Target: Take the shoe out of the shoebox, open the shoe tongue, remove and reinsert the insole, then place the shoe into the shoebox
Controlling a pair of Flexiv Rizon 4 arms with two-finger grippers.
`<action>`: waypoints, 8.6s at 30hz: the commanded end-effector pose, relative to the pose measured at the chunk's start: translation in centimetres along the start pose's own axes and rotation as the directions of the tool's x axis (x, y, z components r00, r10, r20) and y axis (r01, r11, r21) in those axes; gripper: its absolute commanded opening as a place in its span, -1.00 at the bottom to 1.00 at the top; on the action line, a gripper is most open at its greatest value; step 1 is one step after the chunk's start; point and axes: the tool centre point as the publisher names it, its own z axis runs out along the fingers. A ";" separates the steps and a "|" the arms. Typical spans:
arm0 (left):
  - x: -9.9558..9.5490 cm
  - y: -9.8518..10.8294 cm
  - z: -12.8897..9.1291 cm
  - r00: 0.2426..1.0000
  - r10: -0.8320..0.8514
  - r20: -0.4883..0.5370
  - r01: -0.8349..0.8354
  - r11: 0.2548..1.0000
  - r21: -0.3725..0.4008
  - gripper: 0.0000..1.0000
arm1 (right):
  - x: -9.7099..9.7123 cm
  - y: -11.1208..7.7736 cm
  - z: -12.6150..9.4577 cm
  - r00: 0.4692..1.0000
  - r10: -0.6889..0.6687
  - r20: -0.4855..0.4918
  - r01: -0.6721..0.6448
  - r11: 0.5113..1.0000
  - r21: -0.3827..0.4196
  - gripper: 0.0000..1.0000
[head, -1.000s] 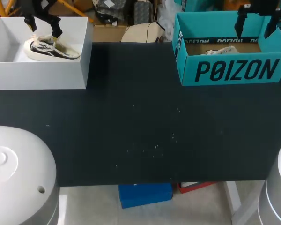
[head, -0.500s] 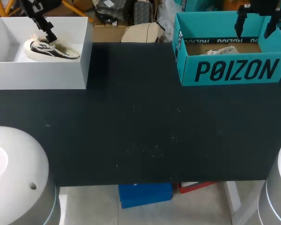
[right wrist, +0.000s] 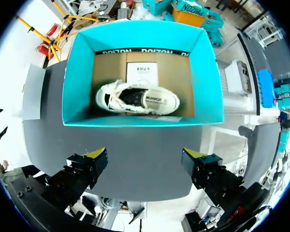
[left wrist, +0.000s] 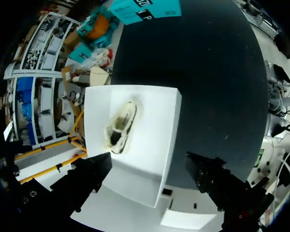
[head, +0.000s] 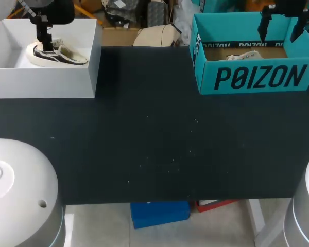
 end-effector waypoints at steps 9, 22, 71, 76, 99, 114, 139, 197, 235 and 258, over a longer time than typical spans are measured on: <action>-1.5 0.1 0.9 0.955 0.201 -0.219 -0.113 0.927 0.357 1.00 | 0.0 0.0 0.0 1.000 0.000 0.000 0.000 1.000 0.000 1.00; -3.1 1.4 4.6 0.916 0.184 -0.355 -0.153 0.982 0.114 1.00 | 0.0 0.0 0.0 1.000 0.000 0.000 0.000 1.000 0.000 1.00; -7.1 3.5 22.3 0.897 0.389 -0.211 -0.356 0.917 0.181 -0.14 | 0.0 0.0 0.0 1.000 0.000 0.000 0.000 1.000 0.000 1.00; -6.7 3.3 23.3 0.890 0.400 -0.218 -0.370 0.914 0.167 -0.12 | 0.0 0.0 0.0 1.000 0.000 0.000 0.000 1.000 0.000 1.00; -6.9 0.7 27.6 0.881 0.431 -0.194 -0.406 0.901 0.156 -0.21 | 0.0 0.0 0.0 1.000 0.000 0.000 0.000 1.000 0.000 1.00; -6.8 0.8 26.6 0.883 0.432 -0.184 -0.405 0.899 0.163 -1.00 | 0.0 0.0 0.0 1.000 0.000 0.000 0.000 1.000 0.000 1.00; -3.2 -0.9 6.9 0.971 0.236 -0.031 -0.236 0.972 0.017 -1.00 | 0.0 0.0 0.0 1.000 0.000 0.000 0.000 1.000 0.000 1.00; 25.2 -25.2 -3.3 0.998 0.020 -0.059 -0.016 0.997 0.069 -1.00 | 0.0 0.0 0.0 1.000 0.000 0.000 0.000 1.000 0.000 1.00; 31.2 -27.7 0.2 0.983 0.108 -0.150 -0.088 0.987 0.132 1.00 | 0.0 0.0 0.0 1.000 0.000 0.000 0.000 1.000 0.000 1.00; 27.6 -16.8 -6.9 0.972 0.129 -0.199 -0.009 0.858 0.514 1.00 | 0.0 0.0 0.0 1.000 0.000 0.000 0.000 1.000 0.000 1.00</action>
